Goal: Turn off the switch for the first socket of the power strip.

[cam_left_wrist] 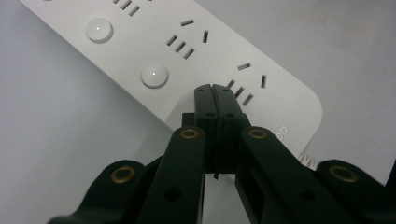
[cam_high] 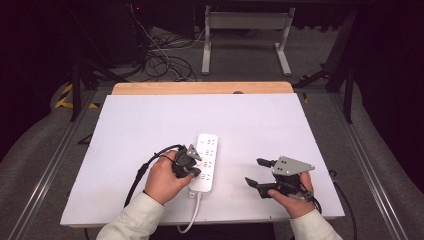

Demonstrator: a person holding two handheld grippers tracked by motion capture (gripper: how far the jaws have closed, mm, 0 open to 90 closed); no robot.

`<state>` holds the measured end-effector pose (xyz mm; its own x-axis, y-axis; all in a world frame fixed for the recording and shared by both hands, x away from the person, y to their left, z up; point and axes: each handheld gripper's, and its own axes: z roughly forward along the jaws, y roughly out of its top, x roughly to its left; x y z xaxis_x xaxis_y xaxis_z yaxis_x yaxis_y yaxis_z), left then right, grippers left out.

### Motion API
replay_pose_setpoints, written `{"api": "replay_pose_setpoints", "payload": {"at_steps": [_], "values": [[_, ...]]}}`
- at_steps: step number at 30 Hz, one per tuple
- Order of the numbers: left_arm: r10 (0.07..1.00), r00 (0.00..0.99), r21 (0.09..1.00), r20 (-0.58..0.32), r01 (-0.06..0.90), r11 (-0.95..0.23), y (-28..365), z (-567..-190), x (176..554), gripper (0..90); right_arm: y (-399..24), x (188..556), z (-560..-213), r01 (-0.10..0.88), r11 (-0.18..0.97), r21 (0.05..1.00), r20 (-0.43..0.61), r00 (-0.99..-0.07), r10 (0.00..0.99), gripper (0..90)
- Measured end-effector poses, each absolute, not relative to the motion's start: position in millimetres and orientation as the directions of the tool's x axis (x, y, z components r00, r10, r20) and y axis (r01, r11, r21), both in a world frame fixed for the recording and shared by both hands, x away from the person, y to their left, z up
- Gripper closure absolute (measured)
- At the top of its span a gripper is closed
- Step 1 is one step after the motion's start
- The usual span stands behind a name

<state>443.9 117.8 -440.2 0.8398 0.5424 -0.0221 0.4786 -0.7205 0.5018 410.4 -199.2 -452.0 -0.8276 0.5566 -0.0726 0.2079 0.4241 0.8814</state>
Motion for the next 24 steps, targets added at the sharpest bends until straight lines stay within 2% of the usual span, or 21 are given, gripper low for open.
{"api": "replay_pose_setpoints", "payload": {"at_steps": [24], "values": [[0.570,0.822,0.511,0.002,0.489,-0.707,115.6,-442.7,439.7,90.0,-197.8,409.7,-452.4,0.211,0.424,0.880,-0.069,-0.829,0.555,26.8]]}}
